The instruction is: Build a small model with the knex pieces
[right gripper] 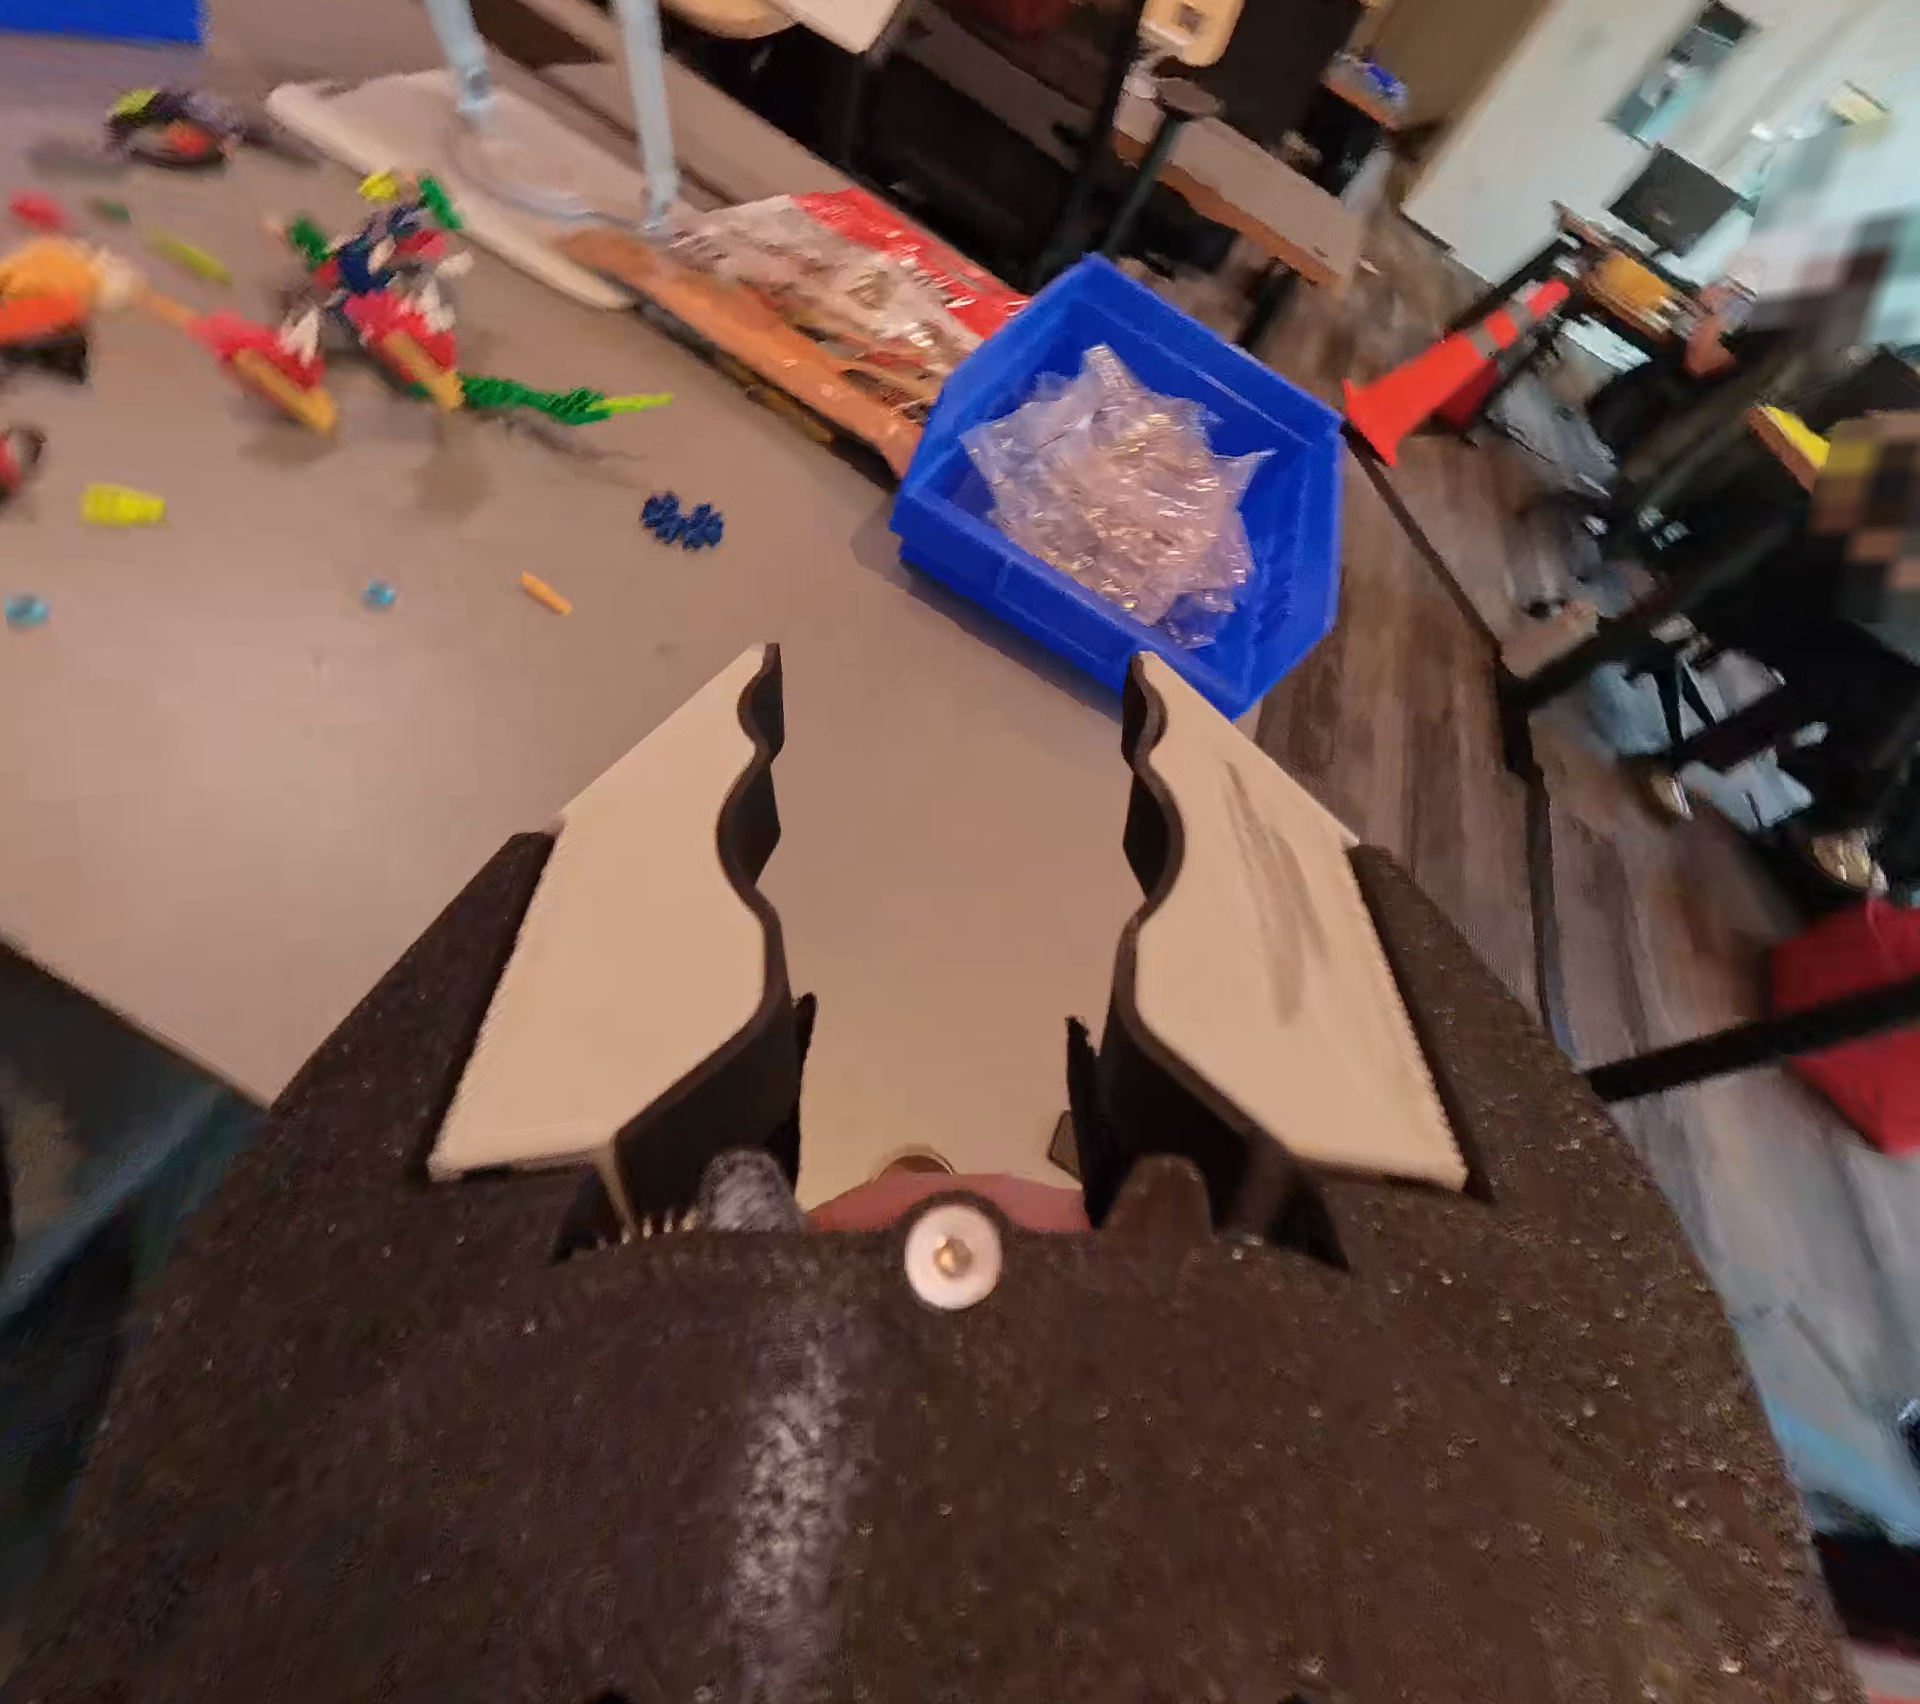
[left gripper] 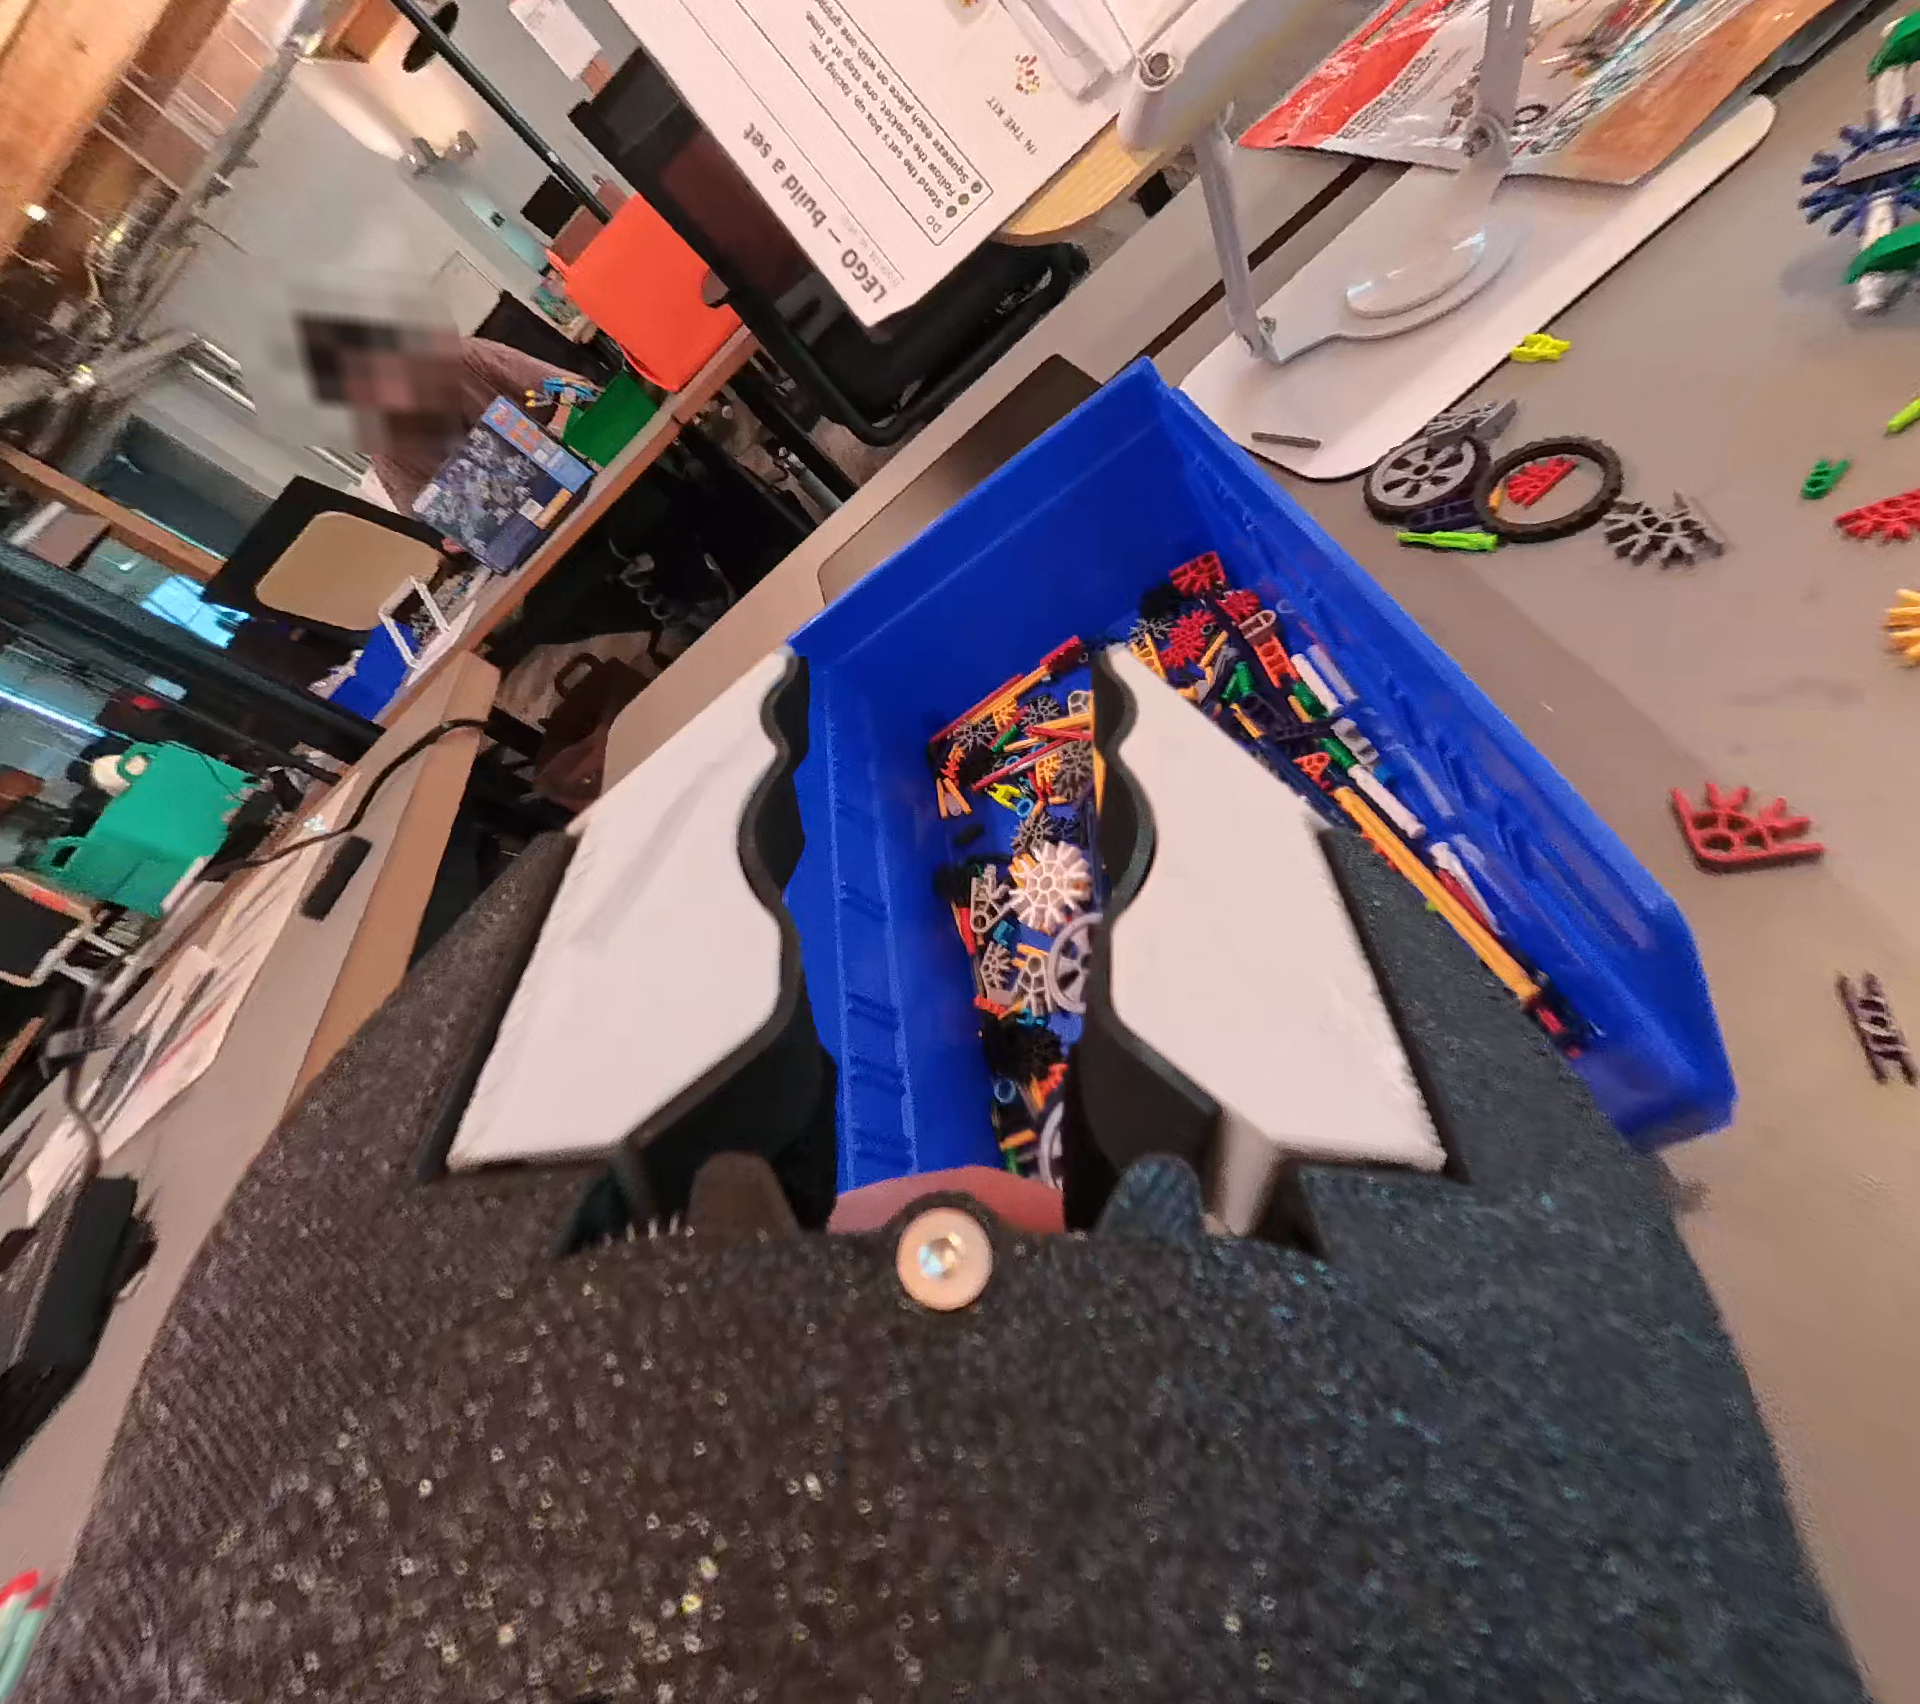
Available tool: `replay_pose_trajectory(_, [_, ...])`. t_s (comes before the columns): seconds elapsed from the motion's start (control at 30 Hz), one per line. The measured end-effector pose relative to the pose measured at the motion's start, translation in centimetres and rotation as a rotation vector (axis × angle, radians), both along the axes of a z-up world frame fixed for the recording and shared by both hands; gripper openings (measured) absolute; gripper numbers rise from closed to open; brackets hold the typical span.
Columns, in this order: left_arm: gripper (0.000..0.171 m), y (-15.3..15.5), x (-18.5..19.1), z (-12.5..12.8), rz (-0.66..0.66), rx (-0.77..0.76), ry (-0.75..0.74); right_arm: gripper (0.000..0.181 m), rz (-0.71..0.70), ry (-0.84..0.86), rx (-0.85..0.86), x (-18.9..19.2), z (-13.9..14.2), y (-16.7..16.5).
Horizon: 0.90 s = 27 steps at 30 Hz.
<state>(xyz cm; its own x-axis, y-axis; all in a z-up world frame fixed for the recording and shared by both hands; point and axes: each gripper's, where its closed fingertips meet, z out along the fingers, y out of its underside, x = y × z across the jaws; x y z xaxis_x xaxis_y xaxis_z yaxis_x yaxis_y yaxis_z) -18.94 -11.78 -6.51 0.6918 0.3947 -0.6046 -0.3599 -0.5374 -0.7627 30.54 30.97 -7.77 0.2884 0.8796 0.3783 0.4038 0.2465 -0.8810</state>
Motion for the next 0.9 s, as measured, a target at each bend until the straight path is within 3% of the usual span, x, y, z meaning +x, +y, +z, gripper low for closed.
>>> replay_pose_trajectory(0.1, [0.052,0.7,0.0,-0.6,-0.026,0.012,0.007,0.065,0.044,-0.063,0.075,1.5,-1.6,0.3])
replay_pose_trajectory(0.23, [0.054,0.7,0.9,-2.0,-0.031,0.030,-0.045,0.065,0.026,-0.011,0.115,2.1,-2.4,-0.9])
replay_pose_trajectory(0.5, [0.057,0.8,4.4,-4.9,-0.077,-0.096,-0.009,0.065,-0.137,0.040,0.093,3.0,-0.9,-3.1])
replay_pose_trajectory(0.67, [0.057,1.5,6.0,-4.0,-0.089,-0.083,0.027,0.064,-0.245,0.051,0.146,1.1,0.7,-5.4])
replay_pose_trajectory(0.9, [0.057,3.1,6.2,-2.5,-0.154,-0.080,-0.005,0.061,-0.168,0.042,0.151,-5.6,2.1,-9.2])
